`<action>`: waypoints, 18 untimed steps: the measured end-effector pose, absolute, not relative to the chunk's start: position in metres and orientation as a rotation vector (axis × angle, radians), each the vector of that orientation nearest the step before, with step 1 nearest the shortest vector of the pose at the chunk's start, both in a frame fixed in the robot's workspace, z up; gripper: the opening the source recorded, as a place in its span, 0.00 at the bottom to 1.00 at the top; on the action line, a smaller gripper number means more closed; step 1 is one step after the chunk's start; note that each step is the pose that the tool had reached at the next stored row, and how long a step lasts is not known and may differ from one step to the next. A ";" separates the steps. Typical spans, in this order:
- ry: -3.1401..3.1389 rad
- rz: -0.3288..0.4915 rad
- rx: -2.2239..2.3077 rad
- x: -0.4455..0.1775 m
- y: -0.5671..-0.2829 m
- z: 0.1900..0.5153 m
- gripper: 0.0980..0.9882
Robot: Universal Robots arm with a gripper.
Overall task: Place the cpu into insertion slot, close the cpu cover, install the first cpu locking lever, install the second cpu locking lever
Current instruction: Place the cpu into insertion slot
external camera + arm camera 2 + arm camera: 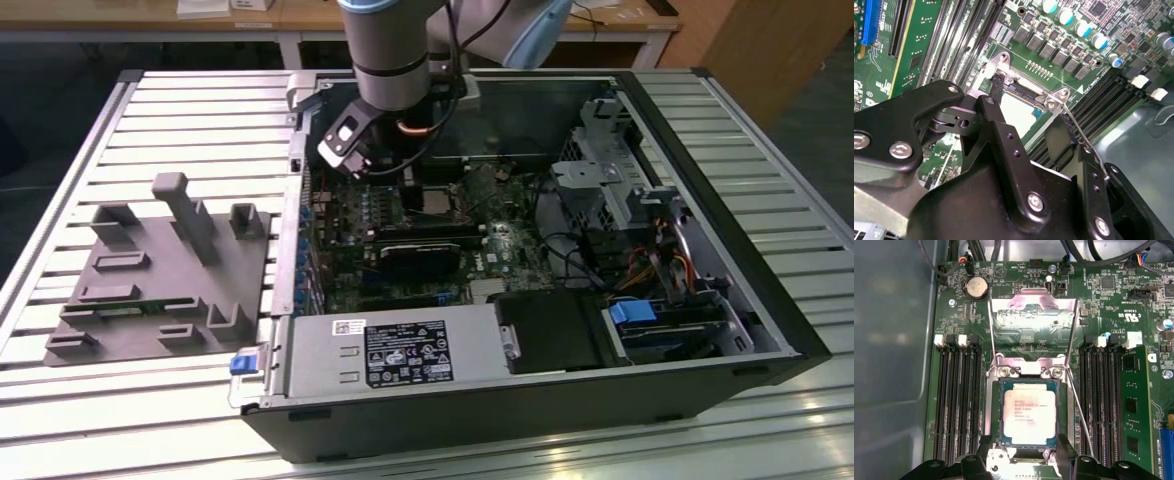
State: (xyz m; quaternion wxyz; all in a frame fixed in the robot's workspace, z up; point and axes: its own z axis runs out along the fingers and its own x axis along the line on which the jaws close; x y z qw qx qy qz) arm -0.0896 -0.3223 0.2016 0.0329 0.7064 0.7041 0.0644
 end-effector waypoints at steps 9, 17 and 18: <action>2.165 0.202 2.172 -0.093 -0.322 0.202 0.58; 2.165 0.202 2.172 -0.093 -0.322 0.206 0.58; 2.165 0.202 2.172 -0.093 -0.322 0.206 0.58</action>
